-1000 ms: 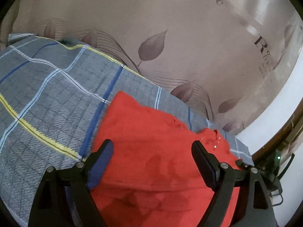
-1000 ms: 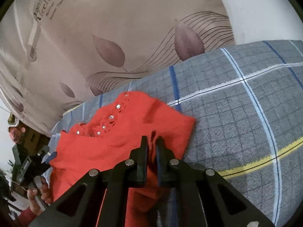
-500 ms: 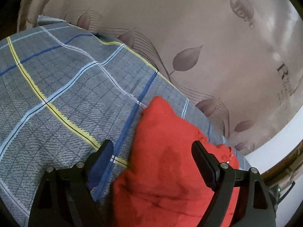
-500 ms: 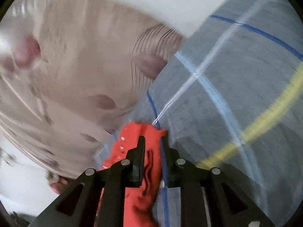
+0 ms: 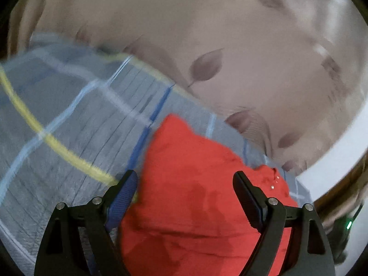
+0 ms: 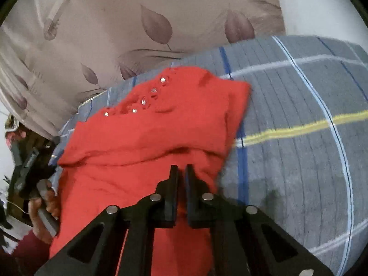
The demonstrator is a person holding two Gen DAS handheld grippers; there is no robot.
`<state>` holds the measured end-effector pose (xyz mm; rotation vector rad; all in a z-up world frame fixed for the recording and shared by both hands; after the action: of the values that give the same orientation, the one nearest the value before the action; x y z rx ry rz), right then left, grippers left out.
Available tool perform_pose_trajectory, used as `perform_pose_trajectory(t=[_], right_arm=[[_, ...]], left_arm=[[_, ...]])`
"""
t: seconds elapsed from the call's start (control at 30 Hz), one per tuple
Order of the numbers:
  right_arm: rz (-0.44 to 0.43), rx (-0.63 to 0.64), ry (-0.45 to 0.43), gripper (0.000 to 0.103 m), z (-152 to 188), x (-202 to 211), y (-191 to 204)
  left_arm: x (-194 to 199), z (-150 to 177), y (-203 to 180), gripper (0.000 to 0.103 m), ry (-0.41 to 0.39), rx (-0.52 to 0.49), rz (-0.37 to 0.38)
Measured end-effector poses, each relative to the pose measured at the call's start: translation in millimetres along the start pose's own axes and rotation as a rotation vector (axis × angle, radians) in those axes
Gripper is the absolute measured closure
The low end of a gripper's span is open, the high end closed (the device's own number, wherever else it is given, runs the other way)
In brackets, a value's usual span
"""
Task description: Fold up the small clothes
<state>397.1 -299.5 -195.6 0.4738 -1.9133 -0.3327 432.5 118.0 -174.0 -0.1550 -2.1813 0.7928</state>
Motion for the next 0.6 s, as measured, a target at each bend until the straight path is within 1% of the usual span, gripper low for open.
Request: perform_pose_trajectory(t=[0.03, 0.1, 0.17, 0.2, 0.3, 0.4, 0.43, 0.47, 0.5, 0.53, 0.57, 0.6], right_arm=[[-0.01, -0.002, 0.011, 0.103, 3.8, 2.2, -2.5], [-0.063, -0.05, 0.032, 0.103, 5.3, 5.7, -11.3], [-0.099, -0.083, 0.005, 0.103, 5.9, 15.0, -14.2], [-0.116, -0.065, -0.022, 0.094, 5.5, 20.5, -9.7], [-0.094, -0.01, -0.073, 0.093, 1.9, 27.2, 4.5], [-0.084, -0.004, -0.112, 0.093, -7.9, 25.5, 6.7], [-0.066, -0.007, -0.096, 0.093, -12.0, 17.5, 7.4], [-0.02, -0.013, -0.06, 0.094, -12.1, 8.6, 2.9], [0.034, -0.032, -0.02, 0.103, -10.1, -0.5, -8.3], [-0.001, -0.065, -0.035, 0.103, -10.4, 2.5, -15.9], [0.002, -0.098, -0.031, 0.103, -10.8, 5.6, -22.8], [0.031, -0.102, -0.044, 0.103, -10.4, 9.8, -26.7]], left_arm=[[-1.5, 0.7, 4.7, 0.018, 0.016, 0.022, 0.015], [1.1, 1.5, 0.1, 0.018, 0.0, -0.001, 0.003], [-1.7, 3.9, -4.4, 0.018, 0.018, -0.024, -0.005], [-1.5, 4.7, -3.9, 0.018, 0.017, -0.022, -0.004], [-1.4, 5.8, -2.4, 0.018, 0.016, -0.013, 0.002], [-1.3, 6.0, -2.0, 0.018, 0.017, -0.013, 0.001], [-1.4, 6.0, -2.3, 0.018, 0.016, -0.012, 0.003], [-2.2, 6.0, -2.4, 0.018, 0.017, -0.011, 0.003], [-2.5, 6.4, -2.4, 0.018, 0.019, -0.011, 0.004], [-2.6, 6.3, -2.2, 0.018, 0.018, -0.01, 0.005], [-1.5, 6.6, -1.4, 0.018, 0.018, -0.009, 0.007], [-1.8, 6.3, -0.6, 0.017, 0.018, -0.008, 0.008]])
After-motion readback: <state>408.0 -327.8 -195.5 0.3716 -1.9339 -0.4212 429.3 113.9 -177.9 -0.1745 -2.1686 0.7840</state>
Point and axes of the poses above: each gripper's, at about its wrist camera, not at the fingertips, and x roughly against the way its jaws point, y to its left, z to its underside, the point moved 6 cm from there along -x, roughly the way its jaws point, and after that the axes turned 10 degrees about y, right-handed, at the moved point
